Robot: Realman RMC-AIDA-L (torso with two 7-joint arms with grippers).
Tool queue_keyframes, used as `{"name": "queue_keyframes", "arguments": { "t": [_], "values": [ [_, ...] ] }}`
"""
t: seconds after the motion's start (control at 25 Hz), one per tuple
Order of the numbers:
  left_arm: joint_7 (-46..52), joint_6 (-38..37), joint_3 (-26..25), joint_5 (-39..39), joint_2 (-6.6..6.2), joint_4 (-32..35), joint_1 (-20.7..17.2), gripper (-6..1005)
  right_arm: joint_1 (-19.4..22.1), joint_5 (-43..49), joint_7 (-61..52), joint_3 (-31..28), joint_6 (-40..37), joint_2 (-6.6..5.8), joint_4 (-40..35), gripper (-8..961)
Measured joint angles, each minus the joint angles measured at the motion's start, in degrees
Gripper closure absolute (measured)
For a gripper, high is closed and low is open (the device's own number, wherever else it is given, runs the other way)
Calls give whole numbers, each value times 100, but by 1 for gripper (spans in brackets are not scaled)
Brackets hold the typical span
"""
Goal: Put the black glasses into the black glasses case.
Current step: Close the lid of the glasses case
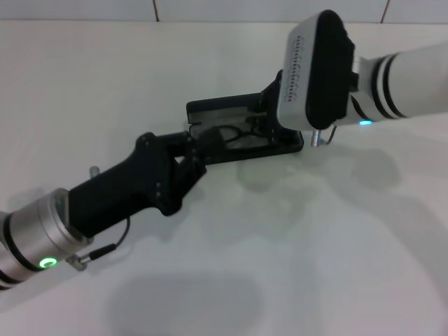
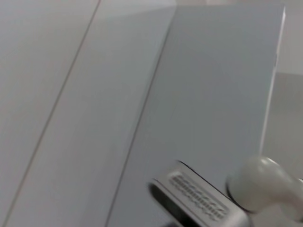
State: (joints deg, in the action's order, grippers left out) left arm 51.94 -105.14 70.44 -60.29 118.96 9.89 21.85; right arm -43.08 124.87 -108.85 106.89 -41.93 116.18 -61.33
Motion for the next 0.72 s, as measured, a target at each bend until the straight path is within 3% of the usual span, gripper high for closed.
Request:
{"name": "queue_keyframes", "arguments": {
  "t": [0.2,0.4,0.48,0.6,0.64,0.72],
  "values": [
    [79,-42,-246,210,-147,51,23,951,888,-404,-38,-4,-8,0,-888,830],
    [315,86,-629,227,-349,521,135,951,2135,-1318,-19,-318,-112,-38,-1956,823],
    [589,308,-672,207,-509,895,213,951,2587,-1942,70,-719,-472,-44,-2227,820],
    [1025,620,-678,-80,-790,1394,313,951,2904,-2753,239,-1407,-1386,-49,-2217,815],
    [1283,829,-700,-370,-930,1570,457,949,2997,-2989,293,-1671,-1800,-60,-2160,814],
    [1666,1191,-724,-860,-1090,1694,809,946,3190,-3265,379,-2297,-2610,-82,-2057,811]
  ]
}}
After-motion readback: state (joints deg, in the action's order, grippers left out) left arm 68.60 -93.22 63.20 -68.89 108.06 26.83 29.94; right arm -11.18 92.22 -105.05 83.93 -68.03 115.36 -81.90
